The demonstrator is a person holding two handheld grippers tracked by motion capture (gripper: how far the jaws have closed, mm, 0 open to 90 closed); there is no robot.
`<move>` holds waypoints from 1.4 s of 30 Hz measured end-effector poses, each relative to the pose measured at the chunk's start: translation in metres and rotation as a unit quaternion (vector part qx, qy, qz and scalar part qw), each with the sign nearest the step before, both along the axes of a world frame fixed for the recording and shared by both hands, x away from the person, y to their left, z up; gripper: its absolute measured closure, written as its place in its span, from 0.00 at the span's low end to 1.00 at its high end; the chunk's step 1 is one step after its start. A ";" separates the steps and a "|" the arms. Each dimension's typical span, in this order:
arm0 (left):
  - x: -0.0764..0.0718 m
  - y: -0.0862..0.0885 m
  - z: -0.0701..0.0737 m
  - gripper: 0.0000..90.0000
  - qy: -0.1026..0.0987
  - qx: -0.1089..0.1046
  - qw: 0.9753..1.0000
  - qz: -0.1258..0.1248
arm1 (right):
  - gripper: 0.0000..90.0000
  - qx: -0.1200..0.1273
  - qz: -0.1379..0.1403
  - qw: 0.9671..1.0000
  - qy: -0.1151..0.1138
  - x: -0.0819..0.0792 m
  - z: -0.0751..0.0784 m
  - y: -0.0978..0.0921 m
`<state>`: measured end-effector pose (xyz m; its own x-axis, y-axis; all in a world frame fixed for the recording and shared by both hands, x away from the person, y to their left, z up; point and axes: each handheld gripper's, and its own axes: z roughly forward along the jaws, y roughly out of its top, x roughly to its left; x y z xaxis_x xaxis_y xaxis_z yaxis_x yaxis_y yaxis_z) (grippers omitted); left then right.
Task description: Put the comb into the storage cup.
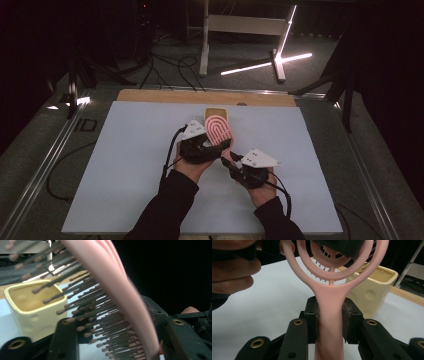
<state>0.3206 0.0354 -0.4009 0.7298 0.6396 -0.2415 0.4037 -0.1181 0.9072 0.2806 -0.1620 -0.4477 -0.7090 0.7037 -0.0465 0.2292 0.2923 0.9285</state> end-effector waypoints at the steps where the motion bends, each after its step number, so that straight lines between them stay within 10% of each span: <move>1: 0.000 0.000 0.000 0.61 0.000 -0.003 1.000 -0.001 | 0.78 -0.001 -0.001 1.000 0.000 0.000 0.000 0.000; 22: 0.002 -0.002 0.002 0.71 0.034 -0.047 0.998 -0.016 | 0.74 -0.002 0.000 1.000 0.007 0.003 -0.004 0.000; 42: 0.003 0.009 0.008 0.72 0.018 -0.057 0.998 0.010 | 0.10 0.009 -0.009 0.999 0.049 0.009 -0.006 0.002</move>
